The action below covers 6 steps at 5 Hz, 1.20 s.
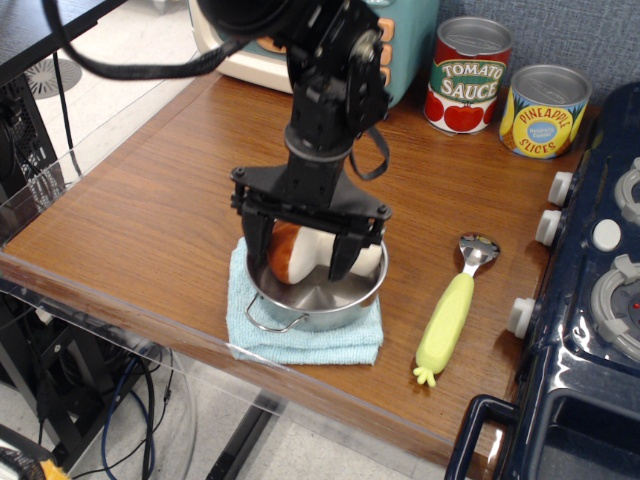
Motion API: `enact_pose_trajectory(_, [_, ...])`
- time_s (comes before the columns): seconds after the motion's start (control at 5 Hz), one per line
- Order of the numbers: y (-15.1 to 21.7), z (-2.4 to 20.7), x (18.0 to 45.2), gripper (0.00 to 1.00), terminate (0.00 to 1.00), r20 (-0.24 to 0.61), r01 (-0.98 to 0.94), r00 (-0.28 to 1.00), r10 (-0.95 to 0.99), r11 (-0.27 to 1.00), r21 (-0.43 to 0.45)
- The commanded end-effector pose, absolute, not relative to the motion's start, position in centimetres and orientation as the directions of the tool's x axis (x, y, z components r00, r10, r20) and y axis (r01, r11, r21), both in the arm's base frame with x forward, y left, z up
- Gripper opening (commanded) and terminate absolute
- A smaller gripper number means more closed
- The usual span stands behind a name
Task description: Place the mushroom in the pot
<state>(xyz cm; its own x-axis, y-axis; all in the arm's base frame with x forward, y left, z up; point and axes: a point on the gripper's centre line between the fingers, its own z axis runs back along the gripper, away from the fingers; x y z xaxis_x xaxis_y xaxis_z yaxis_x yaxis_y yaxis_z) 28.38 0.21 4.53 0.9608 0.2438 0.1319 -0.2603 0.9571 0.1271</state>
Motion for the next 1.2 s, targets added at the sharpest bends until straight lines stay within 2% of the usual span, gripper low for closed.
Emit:
enact_pose_trajectory(0.0, [-0.4,9.6,30.0,1.0,0.0,0.207,-0.284,0.938,0.277,0.959,0.003])
enact_pose_trajectory(0.4, [-1.7,12.1,29.9,1.0,0.0,0.246,-0.256,0.934,0.258,0.966,-0.038])
enact_pose_trajectory(1.0, [-2.0,12.3,30.3,1.0,0.0,0.252,-0.259,0.932,0.261,0.965,-0.041])
